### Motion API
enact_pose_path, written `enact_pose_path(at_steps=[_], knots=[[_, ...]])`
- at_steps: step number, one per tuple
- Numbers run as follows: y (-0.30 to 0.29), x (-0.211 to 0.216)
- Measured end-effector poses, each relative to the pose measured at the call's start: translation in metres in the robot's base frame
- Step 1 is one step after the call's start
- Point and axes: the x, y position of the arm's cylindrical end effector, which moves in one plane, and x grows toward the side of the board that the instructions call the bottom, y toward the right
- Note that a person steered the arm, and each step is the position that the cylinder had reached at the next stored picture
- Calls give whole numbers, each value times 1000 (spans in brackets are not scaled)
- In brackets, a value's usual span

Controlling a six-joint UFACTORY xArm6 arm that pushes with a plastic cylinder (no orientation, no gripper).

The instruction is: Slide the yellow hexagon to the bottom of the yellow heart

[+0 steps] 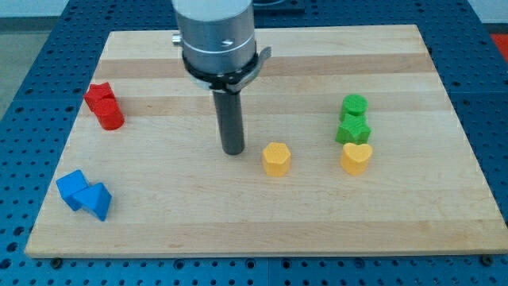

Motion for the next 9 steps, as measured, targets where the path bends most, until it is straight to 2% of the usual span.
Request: enact_pose_path(at_steps=[2,3,5,6,9], knots=[[69,46],[79,52],[46,66],[56,80],[128,72]])
